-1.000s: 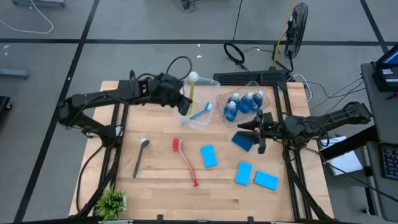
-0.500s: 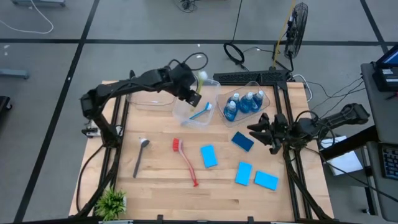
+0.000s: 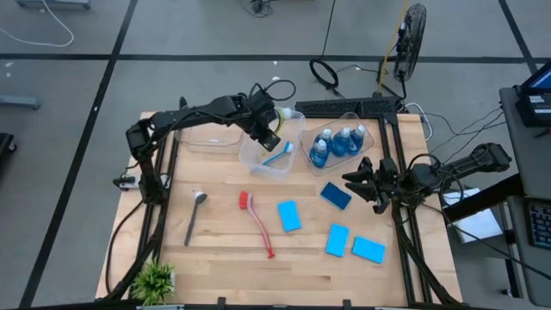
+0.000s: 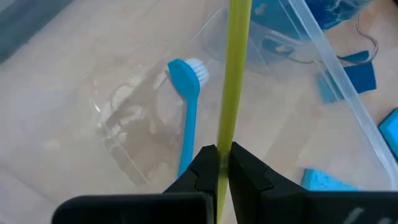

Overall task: Pick & Place Kitchen Sink Supplies
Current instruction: Put the green dish brush into the transparent container

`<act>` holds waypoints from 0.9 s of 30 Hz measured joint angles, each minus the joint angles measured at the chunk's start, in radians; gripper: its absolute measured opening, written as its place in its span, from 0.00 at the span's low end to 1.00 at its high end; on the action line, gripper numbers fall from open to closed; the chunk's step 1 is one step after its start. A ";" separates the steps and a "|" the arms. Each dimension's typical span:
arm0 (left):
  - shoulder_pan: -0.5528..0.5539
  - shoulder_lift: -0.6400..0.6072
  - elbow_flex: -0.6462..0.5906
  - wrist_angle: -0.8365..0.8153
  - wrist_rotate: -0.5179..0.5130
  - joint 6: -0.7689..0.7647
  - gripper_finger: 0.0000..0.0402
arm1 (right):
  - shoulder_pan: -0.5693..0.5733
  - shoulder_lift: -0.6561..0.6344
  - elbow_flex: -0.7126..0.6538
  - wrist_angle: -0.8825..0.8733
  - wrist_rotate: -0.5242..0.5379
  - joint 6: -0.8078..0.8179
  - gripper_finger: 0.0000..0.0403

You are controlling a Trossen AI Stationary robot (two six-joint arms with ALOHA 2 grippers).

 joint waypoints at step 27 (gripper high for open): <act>-0.003 0.101 0.002 -0.039 0.022 0.097 0.04 | 0.000 0.000 0.000 0.000 0.001 -0.003 0.33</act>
